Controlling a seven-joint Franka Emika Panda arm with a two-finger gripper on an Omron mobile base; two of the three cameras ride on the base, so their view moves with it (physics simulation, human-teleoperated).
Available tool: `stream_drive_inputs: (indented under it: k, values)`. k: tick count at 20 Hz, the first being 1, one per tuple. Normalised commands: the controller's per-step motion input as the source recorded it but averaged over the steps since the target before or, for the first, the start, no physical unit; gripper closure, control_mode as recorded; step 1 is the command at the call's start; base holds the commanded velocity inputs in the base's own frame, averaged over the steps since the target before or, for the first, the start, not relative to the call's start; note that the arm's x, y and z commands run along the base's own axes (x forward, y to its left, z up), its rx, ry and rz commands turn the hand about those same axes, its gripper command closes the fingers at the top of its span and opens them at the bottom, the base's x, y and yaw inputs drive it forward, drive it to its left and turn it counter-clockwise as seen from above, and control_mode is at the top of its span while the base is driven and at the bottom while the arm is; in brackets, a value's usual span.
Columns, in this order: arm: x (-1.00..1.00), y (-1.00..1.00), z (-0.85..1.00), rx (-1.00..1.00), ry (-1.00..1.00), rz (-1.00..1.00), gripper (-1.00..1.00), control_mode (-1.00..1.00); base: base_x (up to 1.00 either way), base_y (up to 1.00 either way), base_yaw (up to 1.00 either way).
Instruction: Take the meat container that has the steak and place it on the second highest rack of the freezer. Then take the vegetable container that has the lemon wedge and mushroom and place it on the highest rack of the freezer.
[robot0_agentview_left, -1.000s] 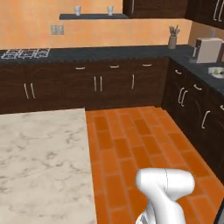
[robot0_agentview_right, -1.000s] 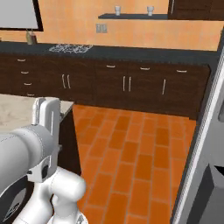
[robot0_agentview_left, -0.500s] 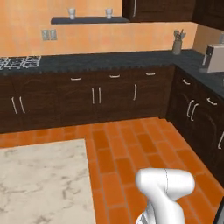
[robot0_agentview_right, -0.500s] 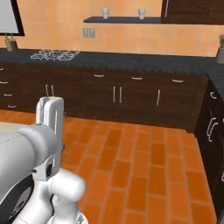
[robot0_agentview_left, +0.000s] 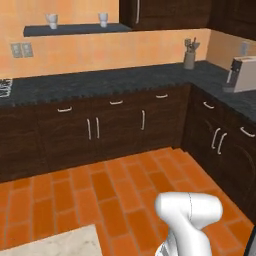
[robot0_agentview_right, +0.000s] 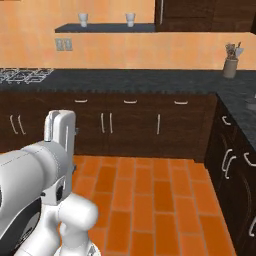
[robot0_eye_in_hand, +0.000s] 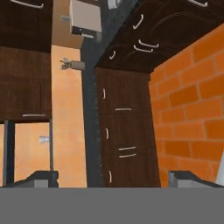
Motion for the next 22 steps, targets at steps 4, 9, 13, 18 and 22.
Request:
stream_drive_inputs:
  k: [4, 9, 13, 18, 22]
  values:
    - [0.0, 0.0, 0.0, 0.0, 0.0, 0.0, -1.0, 1.0, 1.0, -0.16, -0.41]
    - [0.0, 0.0, 0.0, 0.0, 0.0, 0.0, -1.0, 1.0, 1.0, -0.14, -0.48]
    - [0.0, 0.0, 0.0, 0.0, 0.0, 0.0, -1.0, 1.0, 1.0, -0.02, -0.56]
    - [0.0, 0.0, 0.0, 0.0, 0.0, 0.0, -1.0, 1.0, 0.84, 0.16, -0.71]
    - [0.0, 0.0, 0.0, 0.0, 0.0, 0.0, -1.0, 1.0, 0.75, 0.16, -0.75]
